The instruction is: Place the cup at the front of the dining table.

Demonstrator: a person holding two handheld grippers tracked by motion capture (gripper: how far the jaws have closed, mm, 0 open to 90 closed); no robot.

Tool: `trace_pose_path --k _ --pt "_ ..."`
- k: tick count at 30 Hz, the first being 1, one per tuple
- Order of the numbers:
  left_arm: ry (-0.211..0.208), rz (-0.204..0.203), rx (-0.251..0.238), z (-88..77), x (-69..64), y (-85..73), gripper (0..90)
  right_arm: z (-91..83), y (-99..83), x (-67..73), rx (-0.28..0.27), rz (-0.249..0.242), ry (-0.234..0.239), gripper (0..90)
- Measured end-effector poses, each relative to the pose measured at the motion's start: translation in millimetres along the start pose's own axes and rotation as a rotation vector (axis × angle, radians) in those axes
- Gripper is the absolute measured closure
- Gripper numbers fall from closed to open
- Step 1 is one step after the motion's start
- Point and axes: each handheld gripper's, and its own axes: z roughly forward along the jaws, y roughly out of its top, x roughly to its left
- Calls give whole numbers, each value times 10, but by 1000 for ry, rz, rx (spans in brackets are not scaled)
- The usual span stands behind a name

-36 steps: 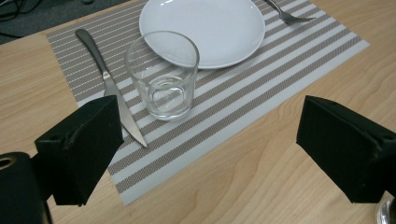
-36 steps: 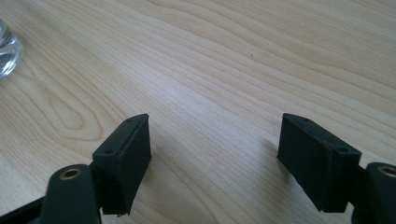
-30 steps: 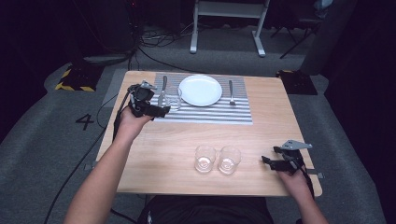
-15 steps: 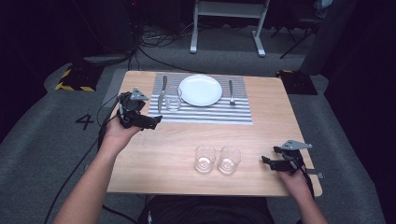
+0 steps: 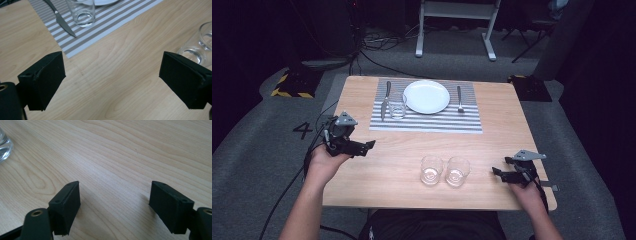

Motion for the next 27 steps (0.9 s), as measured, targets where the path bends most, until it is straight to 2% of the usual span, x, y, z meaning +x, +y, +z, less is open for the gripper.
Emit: trace_pose_path --k 1,11,16,20,24,25,27 --pt "-10 -5 7 2 -15 -26 70 0 0 -1 0 0 0 249" --pt "-9 -35 4 30 -101 -304 80 1 0 0 0 1 0 249" --pt "-20 -53 46 65 -105 -449 85 1 0 0 0 0 0 248" --pt "-35 -47 86 97 -94 -564 95 1 0 -1 0 1 0 248" --pt "-42 -69 127 151 -68 -668 99 1 0 -1 0 0 0 248" --pt "-55 -85 125 170 -73 -696 100 1 0 -1 0 0 0 248" --pt "-54 -88 137 193 -69 -738 101 1 0 0 0 1 0 248"
